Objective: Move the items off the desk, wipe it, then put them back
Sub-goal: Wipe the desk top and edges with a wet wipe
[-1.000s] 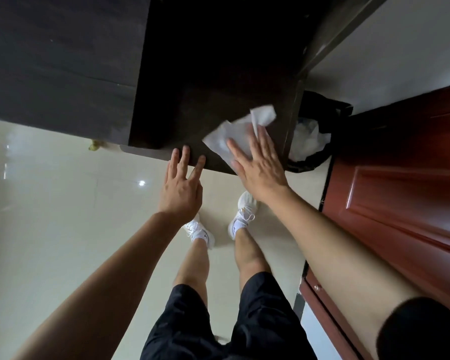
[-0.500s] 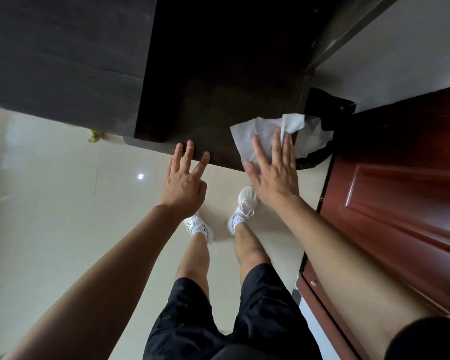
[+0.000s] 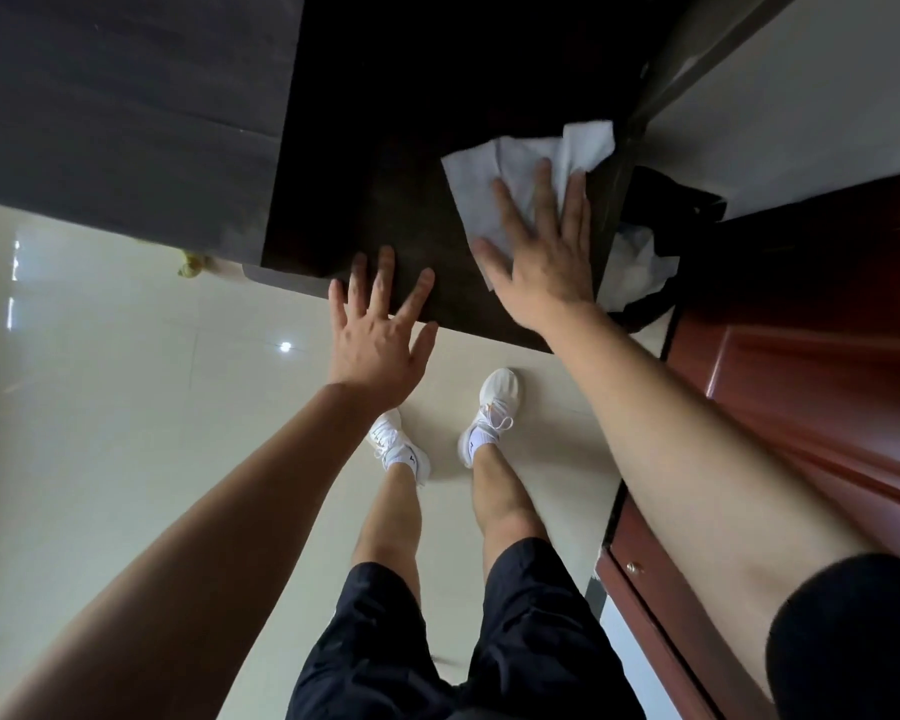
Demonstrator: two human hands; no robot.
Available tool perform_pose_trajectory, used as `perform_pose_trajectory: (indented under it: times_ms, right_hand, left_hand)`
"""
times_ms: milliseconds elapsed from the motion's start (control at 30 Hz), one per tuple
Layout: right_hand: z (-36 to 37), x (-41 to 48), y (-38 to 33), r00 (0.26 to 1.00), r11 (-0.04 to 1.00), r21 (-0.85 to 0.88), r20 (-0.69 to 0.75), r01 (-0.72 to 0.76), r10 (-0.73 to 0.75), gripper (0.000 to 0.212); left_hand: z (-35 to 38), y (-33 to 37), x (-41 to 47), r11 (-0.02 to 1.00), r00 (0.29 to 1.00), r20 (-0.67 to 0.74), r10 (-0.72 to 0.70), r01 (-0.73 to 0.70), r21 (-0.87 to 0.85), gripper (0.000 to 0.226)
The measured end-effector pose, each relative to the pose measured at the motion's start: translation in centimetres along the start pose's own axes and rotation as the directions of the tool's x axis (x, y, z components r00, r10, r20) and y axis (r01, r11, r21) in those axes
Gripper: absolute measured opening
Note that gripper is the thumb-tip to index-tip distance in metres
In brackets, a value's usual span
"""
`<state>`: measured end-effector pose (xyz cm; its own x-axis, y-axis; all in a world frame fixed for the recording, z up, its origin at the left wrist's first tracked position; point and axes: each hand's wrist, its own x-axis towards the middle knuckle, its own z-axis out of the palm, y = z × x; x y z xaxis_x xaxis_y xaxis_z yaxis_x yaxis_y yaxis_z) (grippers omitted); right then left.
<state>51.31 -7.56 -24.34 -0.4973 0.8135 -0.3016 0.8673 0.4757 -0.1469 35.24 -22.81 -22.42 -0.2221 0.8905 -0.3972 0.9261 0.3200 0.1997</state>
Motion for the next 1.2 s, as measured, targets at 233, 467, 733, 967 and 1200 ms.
perform_pose_trajectory:
  times_ms: [233,467,733,967,1200]
  right_hand:
    - [-1.0,-7.7,-0.4,1.0,0.981,0.193,-0.024,0.007,-0.003,0.042]
    - [-9.8,-7.8,-0.8,1.0,0.938,0.346,-0.007,0.024,-0.023,0.034]
    - [-23.0,-5.0,-3.8,0.971,0.727,0.685,-0.205,0.051,0.125,0.034]
    - [-31.7,-2.0,-4.9,0.779,0.694,0.687,-0.55,0.217,0.301,0.038]
    - [-25.7,1.0,-9.5,0.944,0.944,0.326,-0.294,-0.046,0.147,0.059]
  left_hand:
    - [-4.5,0.7,-0.7,0.999,0.994,0.112,-0.004,0.009,-0.041,0.058]
    - [-14.2,1.3,-3.6,0.995,0.994,-0.066,0.091,-0.093,-0.035,0.052]
    - [-23.9,0.3,-1.9,0.997,0.96,-0.277,0.043,-0.024,0.069,0.054]
    - [-25.9,-1.8,1.3,0.997,0.959,-0.271,0.076,-0.074,0.02,0.055]
    - [-23.0,-5.3,3.1,0.989,0.983,-0.119,0.142,-0.144,-0.013,0.057]
